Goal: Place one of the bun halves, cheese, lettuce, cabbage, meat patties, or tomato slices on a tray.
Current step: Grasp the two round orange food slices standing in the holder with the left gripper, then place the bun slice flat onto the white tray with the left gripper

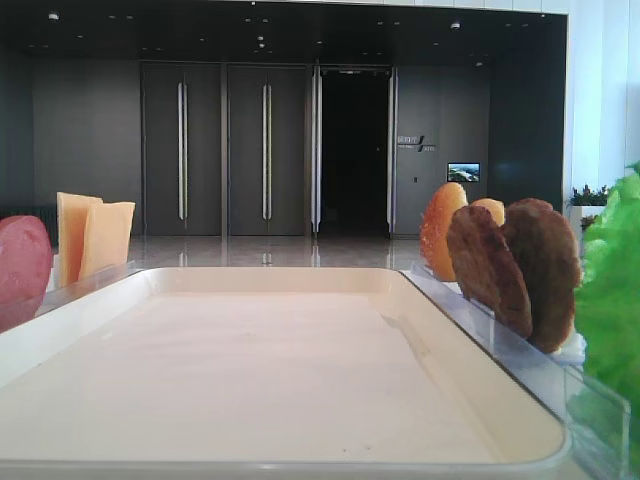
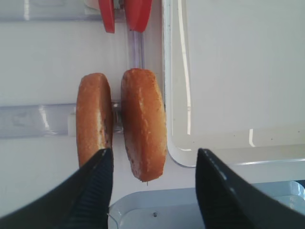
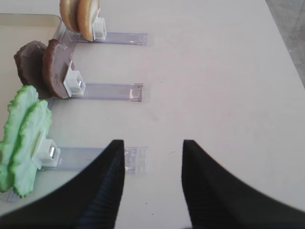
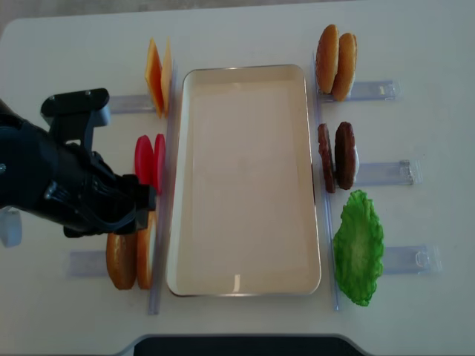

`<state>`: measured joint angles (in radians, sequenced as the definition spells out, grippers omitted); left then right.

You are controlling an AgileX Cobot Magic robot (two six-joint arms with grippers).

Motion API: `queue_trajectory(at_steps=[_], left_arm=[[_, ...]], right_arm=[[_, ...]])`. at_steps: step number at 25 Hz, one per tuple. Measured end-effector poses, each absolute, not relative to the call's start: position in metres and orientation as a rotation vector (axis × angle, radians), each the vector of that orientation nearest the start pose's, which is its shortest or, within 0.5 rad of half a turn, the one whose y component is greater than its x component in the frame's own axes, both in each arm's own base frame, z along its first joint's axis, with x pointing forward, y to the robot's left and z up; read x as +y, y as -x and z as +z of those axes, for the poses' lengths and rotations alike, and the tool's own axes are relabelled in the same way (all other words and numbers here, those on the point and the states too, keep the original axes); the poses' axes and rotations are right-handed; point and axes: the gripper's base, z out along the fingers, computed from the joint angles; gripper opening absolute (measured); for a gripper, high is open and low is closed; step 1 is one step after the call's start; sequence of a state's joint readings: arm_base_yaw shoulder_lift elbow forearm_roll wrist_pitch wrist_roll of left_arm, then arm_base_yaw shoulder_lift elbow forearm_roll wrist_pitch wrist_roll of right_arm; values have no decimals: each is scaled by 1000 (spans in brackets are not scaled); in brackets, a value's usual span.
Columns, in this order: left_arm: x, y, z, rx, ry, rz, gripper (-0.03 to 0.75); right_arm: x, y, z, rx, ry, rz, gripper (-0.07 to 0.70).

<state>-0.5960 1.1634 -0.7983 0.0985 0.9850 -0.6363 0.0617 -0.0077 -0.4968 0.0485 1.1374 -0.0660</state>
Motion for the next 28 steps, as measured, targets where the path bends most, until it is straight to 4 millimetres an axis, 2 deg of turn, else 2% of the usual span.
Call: queue_trajectory(at_steps=[22, 28], left_arm=[[-126, -197, 204, 3032, -60, 30, 419], [-127, -200, 198, 3047, -84, 48, 417]], right_arm=[[3, 9, 270, 2111, 140, 56, 307], [3, 9, 270, 2111, 140, 56, 307]])
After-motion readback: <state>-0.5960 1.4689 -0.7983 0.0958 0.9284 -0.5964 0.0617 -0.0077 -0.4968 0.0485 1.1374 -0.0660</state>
